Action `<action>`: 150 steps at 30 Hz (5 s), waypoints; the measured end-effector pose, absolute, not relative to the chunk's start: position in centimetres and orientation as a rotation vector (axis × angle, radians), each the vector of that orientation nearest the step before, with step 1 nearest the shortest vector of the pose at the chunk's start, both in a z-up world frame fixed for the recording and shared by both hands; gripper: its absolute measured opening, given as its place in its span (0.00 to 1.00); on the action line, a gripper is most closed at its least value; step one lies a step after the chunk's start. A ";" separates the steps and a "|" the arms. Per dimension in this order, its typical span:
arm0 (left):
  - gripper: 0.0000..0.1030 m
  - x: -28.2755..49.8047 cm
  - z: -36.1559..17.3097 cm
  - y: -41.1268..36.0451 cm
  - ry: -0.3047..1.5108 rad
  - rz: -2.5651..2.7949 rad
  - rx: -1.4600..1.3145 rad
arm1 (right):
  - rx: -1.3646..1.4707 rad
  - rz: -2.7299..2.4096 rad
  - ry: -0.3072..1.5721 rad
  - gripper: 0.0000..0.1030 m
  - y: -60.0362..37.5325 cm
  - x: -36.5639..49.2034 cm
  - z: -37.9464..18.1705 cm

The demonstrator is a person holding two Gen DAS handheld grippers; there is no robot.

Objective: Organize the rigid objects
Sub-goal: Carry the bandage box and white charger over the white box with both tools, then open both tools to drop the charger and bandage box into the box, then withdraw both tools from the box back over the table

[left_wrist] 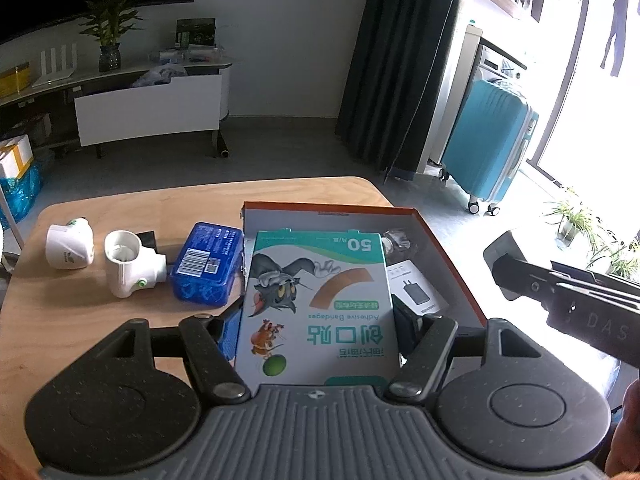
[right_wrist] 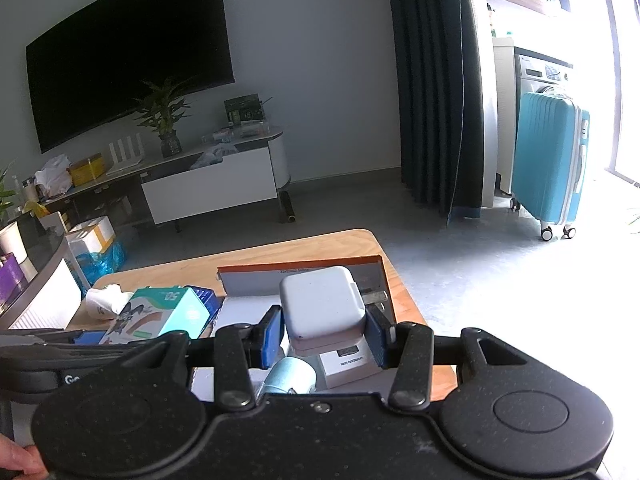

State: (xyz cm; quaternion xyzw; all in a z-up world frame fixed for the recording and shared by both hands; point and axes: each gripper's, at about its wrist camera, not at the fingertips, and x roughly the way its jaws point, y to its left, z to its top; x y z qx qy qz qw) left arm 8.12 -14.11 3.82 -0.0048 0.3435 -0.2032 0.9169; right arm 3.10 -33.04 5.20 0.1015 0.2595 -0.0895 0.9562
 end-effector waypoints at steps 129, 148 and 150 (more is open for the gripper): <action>0.81 10.1 2.7 1.4 0.779 -0.064 -0.187 | 0.125 0.129 0.617 0.71 -21.4 10.0 3.5; 0.82 11.8 2.2 3.4 0.790 -0.023 -0.184 | 0.085 0.186 0.645 0.71 -19.2 11.3 2.6; 0.82 12.0 2.2 3.6 0.789 -0.022 -0.182 | 0.083 0.192 0.648 0.71 -19.0 11.5 2.5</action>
